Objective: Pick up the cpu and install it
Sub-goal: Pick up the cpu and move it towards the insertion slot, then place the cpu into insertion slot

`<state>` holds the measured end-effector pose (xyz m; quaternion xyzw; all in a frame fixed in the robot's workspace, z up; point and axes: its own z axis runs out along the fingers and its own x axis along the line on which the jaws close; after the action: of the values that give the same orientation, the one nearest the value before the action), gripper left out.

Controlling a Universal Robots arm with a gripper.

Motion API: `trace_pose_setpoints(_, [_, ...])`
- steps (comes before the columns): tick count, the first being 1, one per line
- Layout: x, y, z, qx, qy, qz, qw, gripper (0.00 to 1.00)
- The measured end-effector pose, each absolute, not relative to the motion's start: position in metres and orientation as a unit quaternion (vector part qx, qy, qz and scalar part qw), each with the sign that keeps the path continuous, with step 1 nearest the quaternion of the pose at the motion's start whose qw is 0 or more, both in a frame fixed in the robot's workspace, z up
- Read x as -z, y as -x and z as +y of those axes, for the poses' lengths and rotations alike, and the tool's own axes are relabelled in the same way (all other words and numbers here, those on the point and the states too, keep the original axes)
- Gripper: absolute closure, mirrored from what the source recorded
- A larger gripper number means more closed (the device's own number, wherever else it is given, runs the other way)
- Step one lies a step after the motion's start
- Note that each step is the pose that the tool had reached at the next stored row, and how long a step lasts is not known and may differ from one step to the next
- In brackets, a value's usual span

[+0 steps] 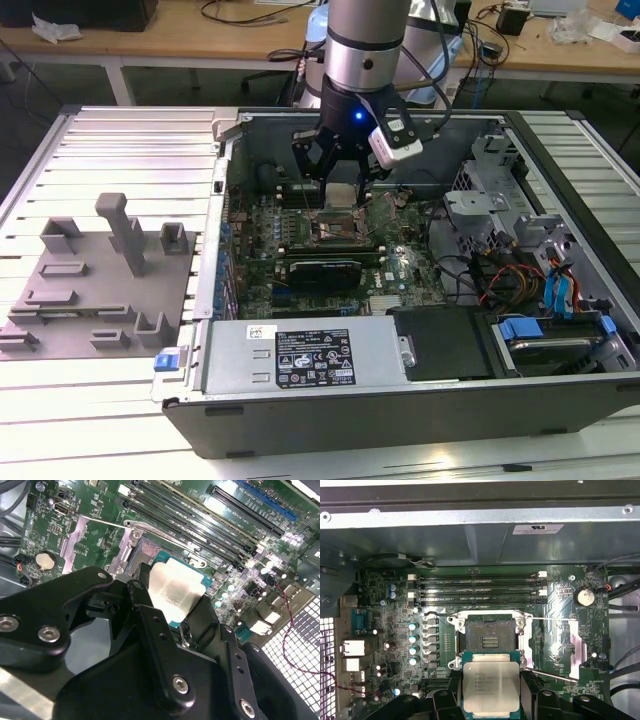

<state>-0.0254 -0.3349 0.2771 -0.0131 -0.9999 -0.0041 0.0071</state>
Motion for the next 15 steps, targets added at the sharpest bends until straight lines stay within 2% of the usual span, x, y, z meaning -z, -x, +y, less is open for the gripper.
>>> trace_pose_setpoints(15, [-0.2771,0.0254,-0.3334,0.0,0.013,-1.0,0.007,0.45])
